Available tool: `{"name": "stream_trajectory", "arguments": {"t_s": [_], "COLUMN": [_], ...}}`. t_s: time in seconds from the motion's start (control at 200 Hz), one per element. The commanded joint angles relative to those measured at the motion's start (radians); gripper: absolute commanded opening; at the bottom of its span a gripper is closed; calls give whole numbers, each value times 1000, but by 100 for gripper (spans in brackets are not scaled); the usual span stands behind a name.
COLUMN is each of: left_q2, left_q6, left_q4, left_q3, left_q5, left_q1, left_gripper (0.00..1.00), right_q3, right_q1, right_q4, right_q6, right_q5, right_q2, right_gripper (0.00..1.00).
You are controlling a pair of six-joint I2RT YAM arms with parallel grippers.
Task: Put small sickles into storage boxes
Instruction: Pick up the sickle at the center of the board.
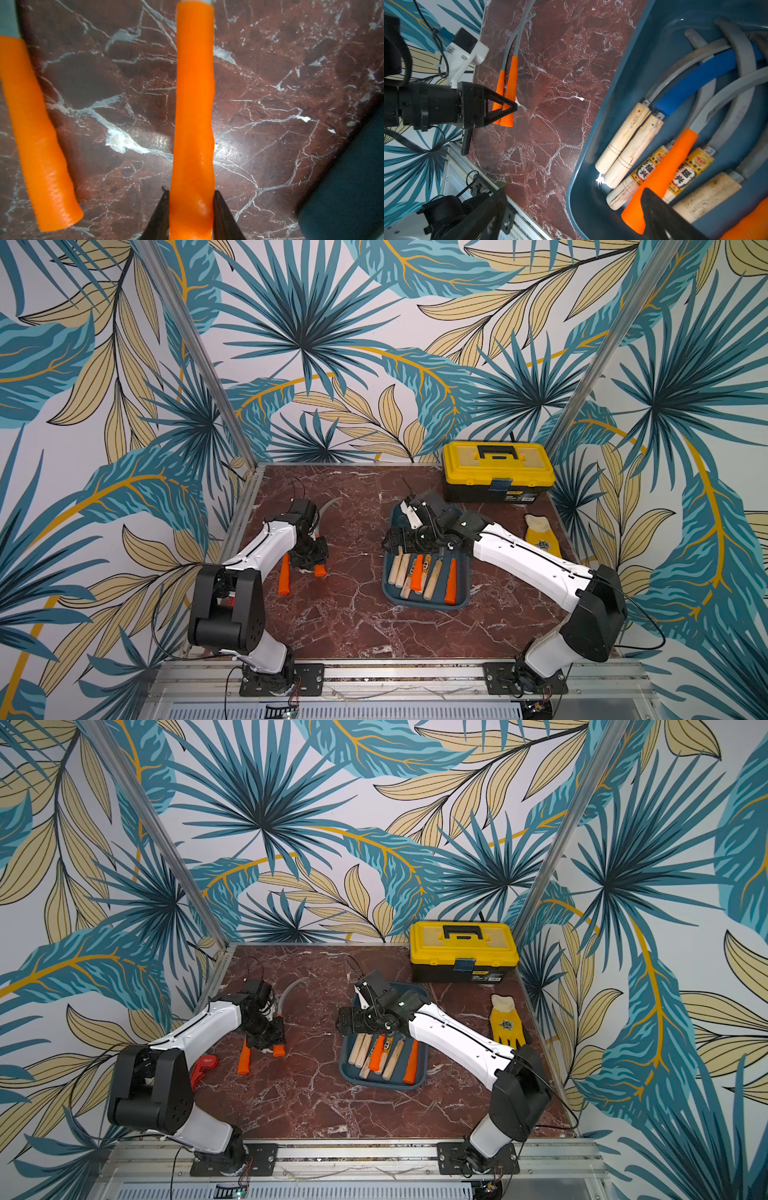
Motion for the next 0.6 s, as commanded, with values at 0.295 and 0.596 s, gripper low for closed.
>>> {"name": "stream_trajectory", "arguments": {"t_s": [0.295,0.596], "left_q2": [-74,-84], "left_q6": [-34,-79], "left_q4": [-63,-110], "left_q3": [60,143], "left_q5": [29,19], "left_q1": [-106,-242], "left_gripper": [17,18], "right_q3": [-101,-168], "right_q1": [-1,-2], "right_q4": [-25,-53], "right_q6": [55,81], "right_q5": [89,137], "right_q2": [-128,-214], "right_gripper": [99,99]}}
